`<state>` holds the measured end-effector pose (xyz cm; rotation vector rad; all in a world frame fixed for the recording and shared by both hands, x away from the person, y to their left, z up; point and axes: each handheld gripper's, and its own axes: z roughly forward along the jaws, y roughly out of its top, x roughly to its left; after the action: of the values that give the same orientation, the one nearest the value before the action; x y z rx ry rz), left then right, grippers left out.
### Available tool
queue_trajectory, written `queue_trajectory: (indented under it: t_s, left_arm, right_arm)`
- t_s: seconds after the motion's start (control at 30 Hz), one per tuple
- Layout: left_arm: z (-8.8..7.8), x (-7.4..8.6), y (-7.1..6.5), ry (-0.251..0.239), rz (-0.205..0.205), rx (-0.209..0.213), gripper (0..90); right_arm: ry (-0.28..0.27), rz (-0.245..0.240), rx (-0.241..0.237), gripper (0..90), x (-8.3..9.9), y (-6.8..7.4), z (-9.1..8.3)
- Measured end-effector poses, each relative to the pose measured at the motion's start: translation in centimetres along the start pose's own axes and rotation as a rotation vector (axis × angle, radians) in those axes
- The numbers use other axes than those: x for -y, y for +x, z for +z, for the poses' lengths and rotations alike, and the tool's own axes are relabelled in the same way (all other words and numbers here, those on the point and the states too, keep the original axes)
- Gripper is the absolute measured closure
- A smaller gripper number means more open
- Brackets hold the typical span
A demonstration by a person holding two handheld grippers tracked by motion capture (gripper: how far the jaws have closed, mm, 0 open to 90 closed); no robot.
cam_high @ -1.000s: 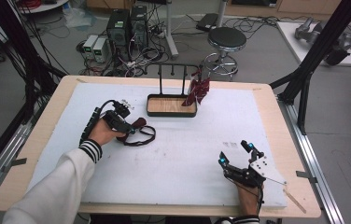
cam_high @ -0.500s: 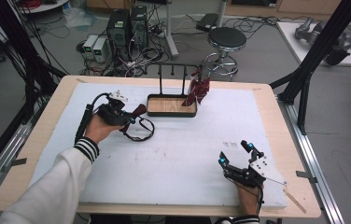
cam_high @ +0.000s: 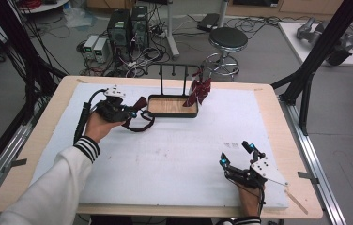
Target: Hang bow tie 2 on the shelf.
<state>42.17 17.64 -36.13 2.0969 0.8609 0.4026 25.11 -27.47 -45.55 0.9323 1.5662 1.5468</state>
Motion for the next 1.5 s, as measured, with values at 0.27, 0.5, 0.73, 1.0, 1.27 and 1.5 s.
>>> queue_trajectory:
  t_s: [0.27,0.5,0.73,1.0,1.27,1.5]
  left_arm:
    - [-0.8,-1.3,0.1,-0.087,0.002,-0.007,73.6]
    - [-1.6,-2.6,0.4,-0.154,-0.003,-0.012,73.6]
    - [-2.0,-3.8,0.2,-0.205,0.003,-0.007,73.6]
    - [-2.0,-6.0,0.6,-0.255,-0.007,-0.007,73.7]
    - [-1.7,-7.6,1.6,-0.292,-0.033,-0.029,73.7]
    - [-1.1,-8.0,2.3,-0.289,-0.044,-0.038,73.7]
  right_arm:
    - [0.003,-0.001,-0.001,10.6,0.0,0.1,0.0]
    - [0.008,-0.005,0.000,10.5,0.0,0.2,0.0]
    - [0.011,-0.008,-0.002,10.5,0.0,0.2,0.1]
    - [0.017,-0.032,-0.001,10.6,-0.1,0.4,0.1]
    - [0.015,-0.033,0.001,10.6,-0.1,0.4,0.1]
    - [0.023,-0.042,0.004,10.5,-0.1,0.5,0.2]
